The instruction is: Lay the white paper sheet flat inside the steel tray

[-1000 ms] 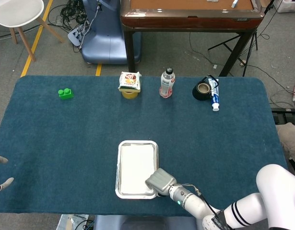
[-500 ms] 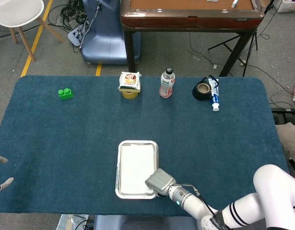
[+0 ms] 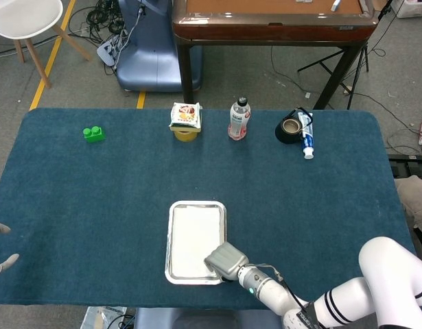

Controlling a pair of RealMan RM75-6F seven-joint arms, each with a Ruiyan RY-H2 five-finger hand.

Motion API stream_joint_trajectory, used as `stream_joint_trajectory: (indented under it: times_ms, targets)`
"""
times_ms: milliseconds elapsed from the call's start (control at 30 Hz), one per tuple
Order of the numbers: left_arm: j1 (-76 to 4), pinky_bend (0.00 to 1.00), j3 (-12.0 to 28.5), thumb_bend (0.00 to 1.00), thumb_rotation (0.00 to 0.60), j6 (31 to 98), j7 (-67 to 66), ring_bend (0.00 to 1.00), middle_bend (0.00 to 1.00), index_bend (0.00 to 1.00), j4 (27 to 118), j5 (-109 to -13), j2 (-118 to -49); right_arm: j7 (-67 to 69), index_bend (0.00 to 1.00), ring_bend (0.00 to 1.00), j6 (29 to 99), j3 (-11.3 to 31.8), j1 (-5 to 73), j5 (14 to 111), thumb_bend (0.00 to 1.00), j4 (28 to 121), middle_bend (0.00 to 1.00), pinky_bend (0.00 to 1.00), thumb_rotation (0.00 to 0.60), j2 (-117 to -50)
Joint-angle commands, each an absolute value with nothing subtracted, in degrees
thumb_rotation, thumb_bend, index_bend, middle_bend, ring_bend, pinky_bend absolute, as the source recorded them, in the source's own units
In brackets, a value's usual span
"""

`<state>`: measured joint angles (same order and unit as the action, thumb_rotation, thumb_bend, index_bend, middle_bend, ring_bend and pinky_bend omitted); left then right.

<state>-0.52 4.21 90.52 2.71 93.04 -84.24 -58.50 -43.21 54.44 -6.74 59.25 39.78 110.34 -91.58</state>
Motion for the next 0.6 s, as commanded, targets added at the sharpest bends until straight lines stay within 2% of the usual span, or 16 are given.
stream_joint_trajectory:
  times_ms: [33,533,600]
  targets:
    - [-0.5,0.47,4.2,0.01,0.6,90.5,2.6,0.32,0.38,0.43,93.0,-84.3,-58.5,-43.0,0.43,1.0,54.5,-6.6,59.1,40.0,1.0,110.4,1.0,1.0,0.6,-91.7]
    - [-0.5,0.47,4.2,0.01,0.6,90.6,2.8,0.32,0.38,0.43,93.0,-84.2,-58.4,-40.8,0.41,1.0,56.6,-6.2,57.5,43.7,1.0,112.1,1.0,1.0,0.6,-88.1]
    - [-0.5,0.47,4.2,0.01,0.6,90.5,2.7,0.32,0.38,0.43,93.0,-84.2,-58.4,-40.1,0.41,0.99,57.5,-6.0,56.8,44.8,0.96,112.4,1.0,1.0,0.6,-87.1]
